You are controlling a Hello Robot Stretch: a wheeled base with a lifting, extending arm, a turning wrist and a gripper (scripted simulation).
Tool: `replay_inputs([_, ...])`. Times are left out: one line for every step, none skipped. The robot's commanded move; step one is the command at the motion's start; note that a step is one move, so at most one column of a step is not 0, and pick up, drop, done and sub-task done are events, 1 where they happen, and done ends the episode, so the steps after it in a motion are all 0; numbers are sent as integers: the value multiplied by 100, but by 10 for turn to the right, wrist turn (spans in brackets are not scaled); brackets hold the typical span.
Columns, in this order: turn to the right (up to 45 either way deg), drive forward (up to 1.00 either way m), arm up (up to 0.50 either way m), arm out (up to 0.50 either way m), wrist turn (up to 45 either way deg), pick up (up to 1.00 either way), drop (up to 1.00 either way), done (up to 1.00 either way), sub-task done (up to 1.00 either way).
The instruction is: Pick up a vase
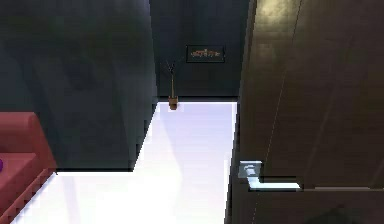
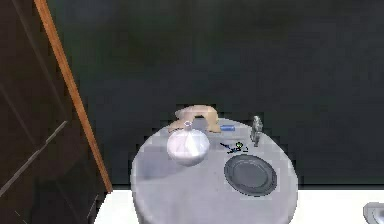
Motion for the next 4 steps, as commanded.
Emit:
replay_inputs([0, 0, 50, 0, 0, 0, 0, 0, 0])
replay_inputs([0, 0, 38, 0, 0, 0, 0, 0, 0])
replay_inputs([0, 0, 0, 26, 0, 0, 0, 0, 0])
replay_inputs([0, 0, 0, 0, 450, 0, 0, 0, 0])
